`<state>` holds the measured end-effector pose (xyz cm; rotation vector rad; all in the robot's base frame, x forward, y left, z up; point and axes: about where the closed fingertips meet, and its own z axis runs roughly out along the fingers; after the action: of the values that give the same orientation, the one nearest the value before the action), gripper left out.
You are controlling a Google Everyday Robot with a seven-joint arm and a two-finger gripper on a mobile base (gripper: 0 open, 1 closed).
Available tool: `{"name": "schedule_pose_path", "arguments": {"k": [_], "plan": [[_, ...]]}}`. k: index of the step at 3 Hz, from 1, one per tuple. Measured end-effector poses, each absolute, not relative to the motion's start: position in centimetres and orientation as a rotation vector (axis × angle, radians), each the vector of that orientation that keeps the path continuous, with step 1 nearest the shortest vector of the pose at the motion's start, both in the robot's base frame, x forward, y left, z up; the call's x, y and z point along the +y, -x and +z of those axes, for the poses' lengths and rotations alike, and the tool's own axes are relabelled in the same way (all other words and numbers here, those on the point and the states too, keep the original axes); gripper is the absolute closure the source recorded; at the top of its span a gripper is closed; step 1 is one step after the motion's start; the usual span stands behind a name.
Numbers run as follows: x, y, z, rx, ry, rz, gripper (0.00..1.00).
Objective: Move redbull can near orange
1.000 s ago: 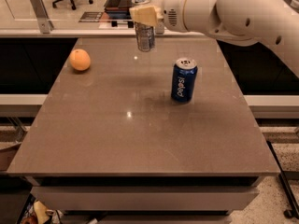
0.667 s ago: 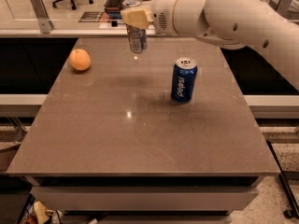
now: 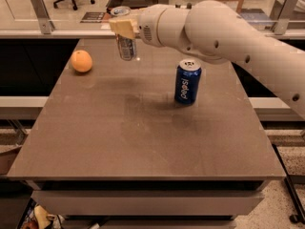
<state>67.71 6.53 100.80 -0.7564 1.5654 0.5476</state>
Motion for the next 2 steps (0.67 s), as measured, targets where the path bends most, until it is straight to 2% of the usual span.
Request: {"name": "schedule_pose_path", "arguments": {"k": [2], "plan": [[9.8, -67.5, 98.6, 1.562, 0.757, 0.546, 1.00]]}}
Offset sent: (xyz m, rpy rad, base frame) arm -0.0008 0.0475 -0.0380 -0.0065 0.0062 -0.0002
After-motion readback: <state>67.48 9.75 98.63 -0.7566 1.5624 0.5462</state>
